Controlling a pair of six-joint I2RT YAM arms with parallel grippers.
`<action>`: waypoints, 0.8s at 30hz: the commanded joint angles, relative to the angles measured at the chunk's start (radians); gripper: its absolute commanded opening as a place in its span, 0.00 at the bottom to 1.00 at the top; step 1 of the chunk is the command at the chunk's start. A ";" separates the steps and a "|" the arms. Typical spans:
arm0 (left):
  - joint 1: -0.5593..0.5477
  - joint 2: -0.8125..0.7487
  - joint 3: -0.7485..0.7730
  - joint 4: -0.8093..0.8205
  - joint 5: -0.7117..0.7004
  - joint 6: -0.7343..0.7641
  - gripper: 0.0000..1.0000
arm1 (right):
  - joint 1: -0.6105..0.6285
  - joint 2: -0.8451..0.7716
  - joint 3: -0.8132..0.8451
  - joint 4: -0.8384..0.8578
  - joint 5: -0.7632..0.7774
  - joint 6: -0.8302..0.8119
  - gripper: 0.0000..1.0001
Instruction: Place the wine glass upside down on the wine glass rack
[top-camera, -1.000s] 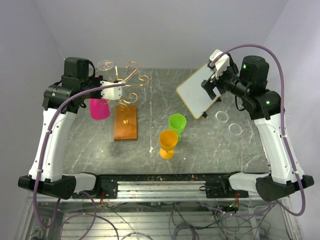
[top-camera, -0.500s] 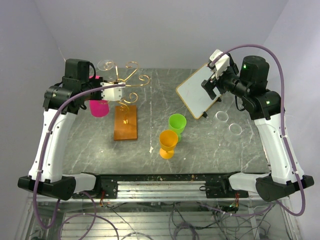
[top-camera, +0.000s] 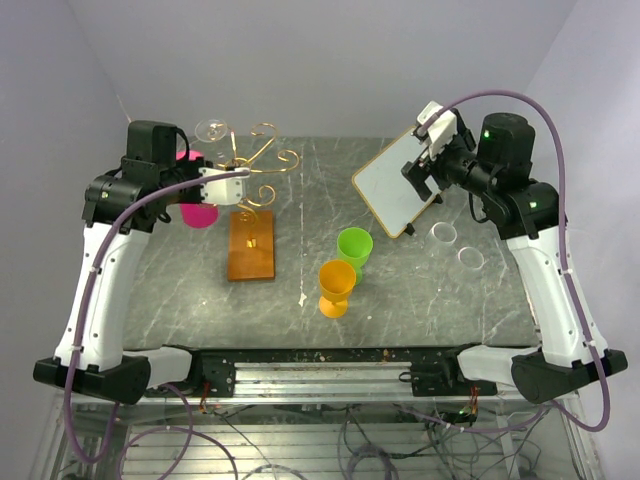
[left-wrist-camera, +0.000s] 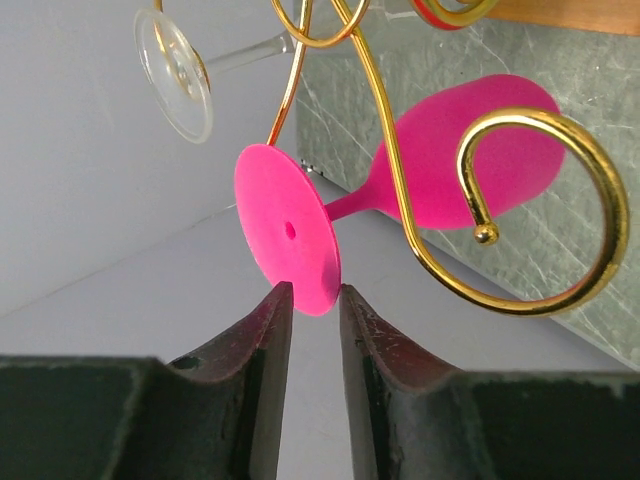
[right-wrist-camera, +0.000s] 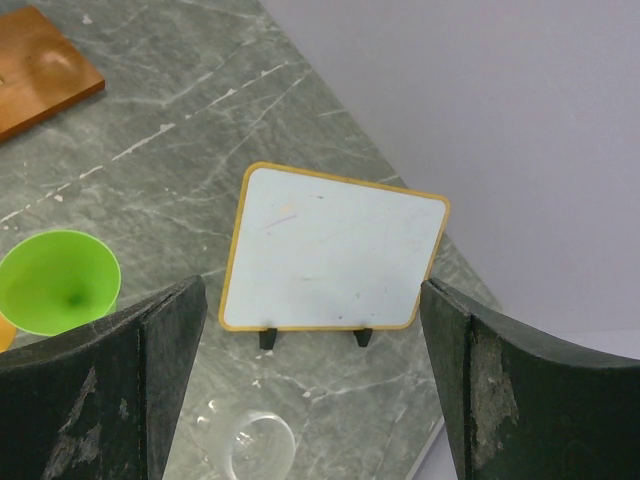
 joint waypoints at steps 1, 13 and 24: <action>-0.009 -0.028 0.007 -0.012 0.021 -0.018 0.38 | -0.008 -0.023 -0.023 0.015 0.005 -0.015 0.88; -0.009 -0.060 -0.018 -0.038 0.007 -0.025 0.48 | -0.008 -0.046 -0.059 -0.014 0.007 -0.016 0.88; -0.009 -0.073 0.018 0.008 -0.038 -0.212 0.64 | -0.030 -0.079 -0.151 -0.051 -0.039 -0.007 0.90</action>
